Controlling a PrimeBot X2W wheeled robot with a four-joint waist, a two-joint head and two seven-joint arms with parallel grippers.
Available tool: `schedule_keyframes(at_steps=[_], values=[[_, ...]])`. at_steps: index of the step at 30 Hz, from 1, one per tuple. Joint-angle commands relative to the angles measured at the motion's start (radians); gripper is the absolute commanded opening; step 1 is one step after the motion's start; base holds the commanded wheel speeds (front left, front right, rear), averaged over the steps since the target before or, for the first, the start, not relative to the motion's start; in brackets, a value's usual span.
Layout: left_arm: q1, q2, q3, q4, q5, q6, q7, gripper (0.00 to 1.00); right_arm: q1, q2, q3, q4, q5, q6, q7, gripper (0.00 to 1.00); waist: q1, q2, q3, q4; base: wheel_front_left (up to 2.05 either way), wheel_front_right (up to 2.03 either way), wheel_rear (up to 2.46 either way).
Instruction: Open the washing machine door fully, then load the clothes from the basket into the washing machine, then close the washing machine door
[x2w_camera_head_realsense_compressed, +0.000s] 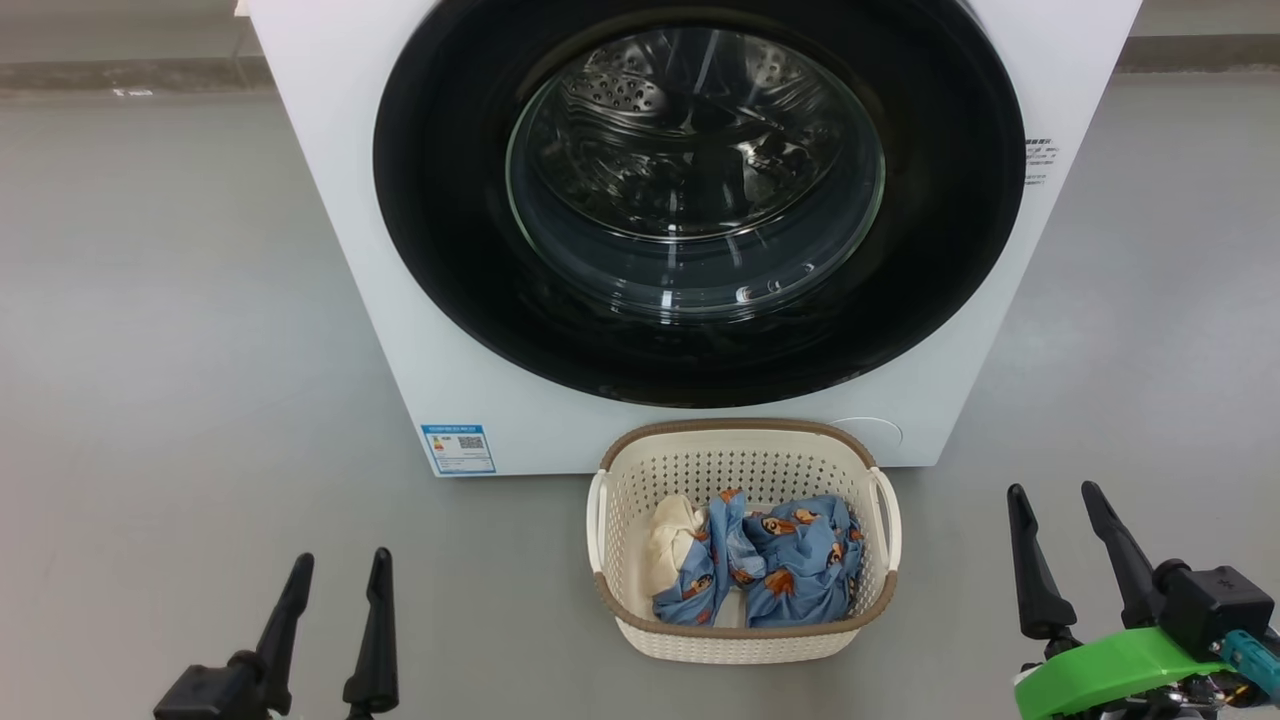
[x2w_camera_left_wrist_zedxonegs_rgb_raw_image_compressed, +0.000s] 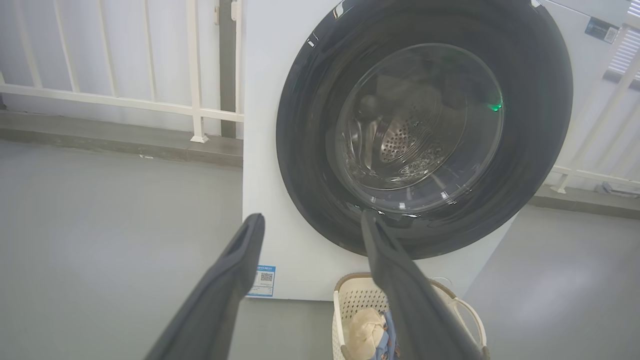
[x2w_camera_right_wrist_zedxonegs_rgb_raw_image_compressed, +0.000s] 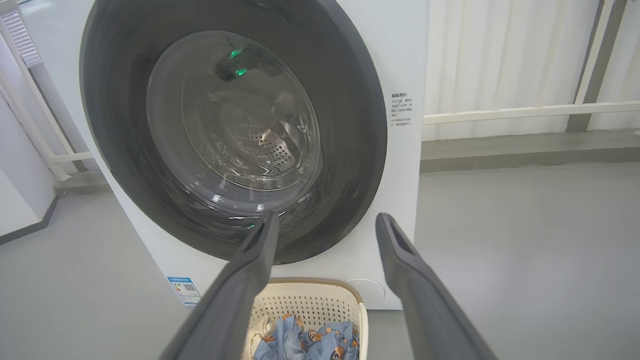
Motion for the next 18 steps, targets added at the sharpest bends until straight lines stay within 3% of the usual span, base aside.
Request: schedule_keyframes(at_steps=[1, 5, 18], values=[[-0.046, 0.013, 0.030, -0.020, 0.026, 0.000, -0.013, 1.00, -0.012, -0.012, 0.019, -0.031, -0.029, 0.006, -0.018, 1.00, -0.0001, 0.0000, 0.000, 0.000, 0.00, 0.00, 0.00], [-0.050, 0.010, 0.041, -0.004, 0.043, 0.000, -0.024, 1.00, -0.001, -0.008, 0.007, -0.035, -0.074, 0.006, -0.029, 1.00, -0.0001, 0.0000, 0.000, 0.002, 0.00, 0.00, 0.00], [-0.065, 0.004, 0.083, 0.053, 0.038, 0.000, -0.025, 1.00, 0.022, 0.011, -0.044, -0.033, -0.071, 0.006, -0.029, 1.00, -0.0001, 0.0000, 0.001, -0.005, 0.00, 0.00, 0.00]])
